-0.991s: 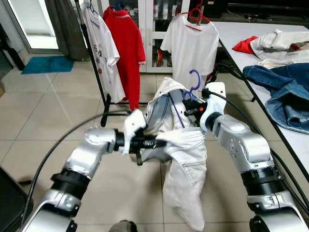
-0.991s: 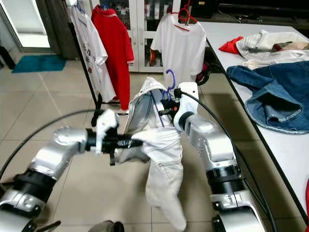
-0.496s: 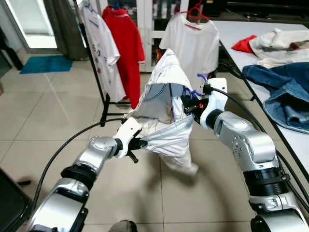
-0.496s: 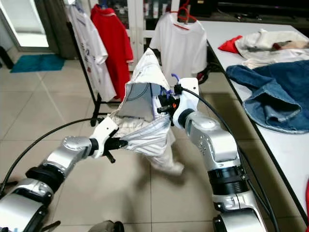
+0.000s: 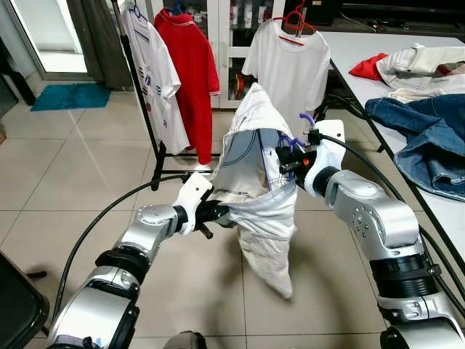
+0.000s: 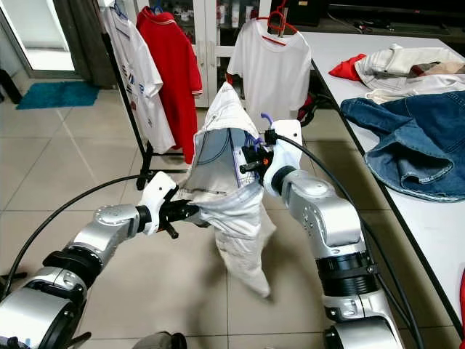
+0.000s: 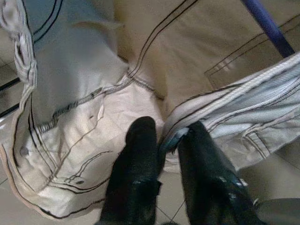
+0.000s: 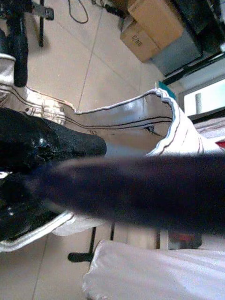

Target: Hang hanger

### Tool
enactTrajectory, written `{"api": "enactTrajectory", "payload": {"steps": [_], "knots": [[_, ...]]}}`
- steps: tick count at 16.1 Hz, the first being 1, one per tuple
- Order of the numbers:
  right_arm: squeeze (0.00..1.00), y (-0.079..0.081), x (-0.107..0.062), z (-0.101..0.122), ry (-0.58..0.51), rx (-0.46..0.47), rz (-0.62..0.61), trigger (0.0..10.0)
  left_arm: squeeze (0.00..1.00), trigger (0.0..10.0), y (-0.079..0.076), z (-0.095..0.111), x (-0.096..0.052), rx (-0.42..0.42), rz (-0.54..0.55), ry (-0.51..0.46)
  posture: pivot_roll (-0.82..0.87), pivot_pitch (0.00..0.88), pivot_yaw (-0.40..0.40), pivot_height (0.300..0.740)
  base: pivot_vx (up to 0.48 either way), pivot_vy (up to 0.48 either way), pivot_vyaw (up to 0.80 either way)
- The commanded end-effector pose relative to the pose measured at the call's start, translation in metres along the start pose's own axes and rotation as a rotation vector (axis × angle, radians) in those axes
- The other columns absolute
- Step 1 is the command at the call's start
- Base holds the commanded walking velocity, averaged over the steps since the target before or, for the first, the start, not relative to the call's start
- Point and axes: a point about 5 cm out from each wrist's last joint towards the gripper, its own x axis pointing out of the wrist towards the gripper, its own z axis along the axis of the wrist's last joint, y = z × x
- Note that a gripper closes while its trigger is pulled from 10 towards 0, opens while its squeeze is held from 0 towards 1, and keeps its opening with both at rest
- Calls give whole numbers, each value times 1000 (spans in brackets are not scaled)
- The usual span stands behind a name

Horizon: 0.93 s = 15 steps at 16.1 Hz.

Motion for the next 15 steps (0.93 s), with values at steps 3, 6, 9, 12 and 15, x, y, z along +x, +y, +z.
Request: {"api": "enactTrajectory", "payload": {"steps": [3, 6, 9, 12, 15], "knots": [[0, -22, -2, -6, 27, -15, -112, 10000, 196, 10000, 6, 19, -14, 5, -43, -157, -87, 32, 11, 740, 0, 0, 0], [0, -32, -1, -32, 97, -9, -183, 10000, 0, 10000, -1, 34, -28, -10, -114, -277, -84, 33, 3, 740, 0, 0, 0], [0, -40, -10, -68, 185, -10, -246, 10000, 0, 10000, -5, 38, -42, 5, 45, -308, -85, 43, 5, 740, 0, 0, 0], [0, -39, -27, -90, 197, 15, -278, 10000, 0, 10000, -16, 29, -58, -35, 232, -347, -76, 59, 0, 740, 0, 0, 0], [0, -34, -48, -95, 93, 118, -314, 10000, 0, 10000, -33, 9, -71, -130, 438, -349, -61, 78, -6, 740, 0, 0, 0]]}}
